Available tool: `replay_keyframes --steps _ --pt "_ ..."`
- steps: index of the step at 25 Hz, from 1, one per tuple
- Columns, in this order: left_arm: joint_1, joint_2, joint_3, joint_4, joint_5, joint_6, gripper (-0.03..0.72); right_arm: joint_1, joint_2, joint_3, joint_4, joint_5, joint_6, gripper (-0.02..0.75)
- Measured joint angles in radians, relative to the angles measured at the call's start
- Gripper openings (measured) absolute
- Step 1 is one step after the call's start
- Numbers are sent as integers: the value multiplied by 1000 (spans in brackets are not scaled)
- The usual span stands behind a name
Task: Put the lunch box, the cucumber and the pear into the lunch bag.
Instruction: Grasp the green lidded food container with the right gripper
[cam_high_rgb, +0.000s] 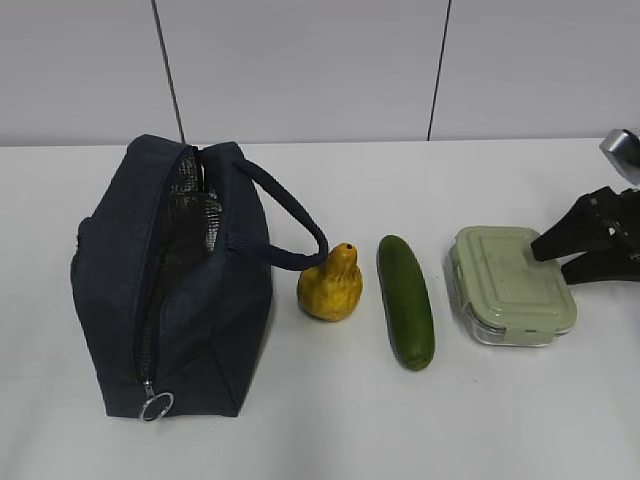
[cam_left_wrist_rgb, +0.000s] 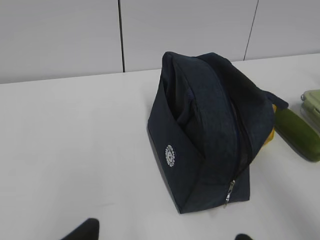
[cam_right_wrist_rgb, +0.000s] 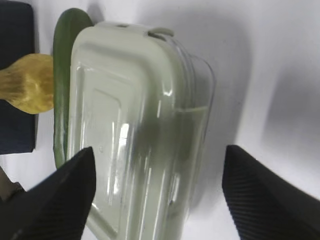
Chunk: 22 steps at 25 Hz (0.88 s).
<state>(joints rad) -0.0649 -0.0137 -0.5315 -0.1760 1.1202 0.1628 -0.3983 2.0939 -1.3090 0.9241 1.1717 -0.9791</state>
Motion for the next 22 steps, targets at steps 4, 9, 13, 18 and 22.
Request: replay_keyframes --steps 4,9,13,18,22 --pt "0 0 0 0 0 0 466 32 7 -14 -22 0 20 598" --pt "0 0 0 0 0 0 466 35 10 -14 -73 4 54 593" --pt "0 0 0 0 0 0 466 35 10 -14 -73 4 58 592" --pt "0 0 0 0 0 0 466 35 10 -14 -73 4 58 592" --pt "0 0 0 0 0 0 466 35 10 -14 -62 4 58 592"
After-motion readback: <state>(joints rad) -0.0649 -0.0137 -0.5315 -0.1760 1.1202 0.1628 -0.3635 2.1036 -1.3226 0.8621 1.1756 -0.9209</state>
